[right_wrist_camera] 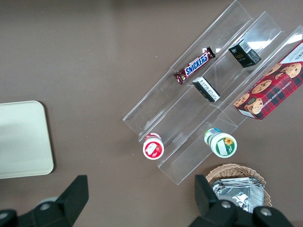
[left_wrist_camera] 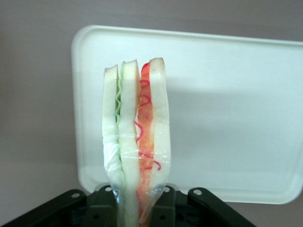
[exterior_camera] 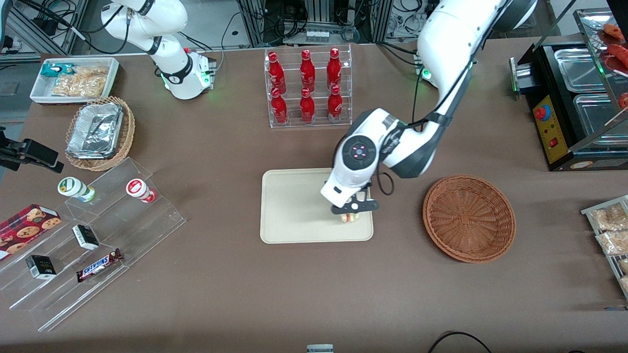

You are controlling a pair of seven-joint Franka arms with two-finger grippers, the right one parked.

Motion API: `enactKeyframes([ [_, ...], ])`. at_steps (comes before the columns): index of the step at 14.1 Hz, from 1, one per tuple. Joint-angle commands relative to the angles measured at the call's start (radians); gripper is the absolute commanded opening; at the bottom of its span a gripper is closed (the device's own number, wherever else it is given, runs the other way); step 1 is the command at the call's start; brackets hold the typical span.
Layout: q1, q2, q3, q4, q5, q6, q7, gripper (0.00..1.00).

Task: Place sandwich from basket to tray
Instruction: 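Carry the sandwich with the left gripper over the cream tray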

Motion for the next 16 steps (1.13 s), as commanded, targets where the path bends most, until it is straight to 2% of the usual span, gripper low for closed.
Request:
enactKeyframes([
  [1, -0.025, 0.158, 0.006, 0.211, -0.010, -0.017, -0.023, 0.22],
  [4, -0.041, 0.249, 0.008, 0.321, -0.006, -0.015, -0.035, 0.24],
  [10, -0.059, 0.273, 0.008, 0.308, 0.004, -0.015, -0.028, 0.31],
  [12, -0.060, 0.278, 0.008, 0.301, 0.004, -0.014, -0.028, 0.38],
  [14, -0.060, 0.280, 0.008, 0.299, 0.002, -0.011, -0.031, 0.53],
  [15, -0.060, 0.284, 0.008, 0.301, 0.002, -0.009, -0.034, 0.79],
  [16, -0.062, 0.286, 0.009, 0.301, 0.005, -0.005, -0.034, 1.00],
])
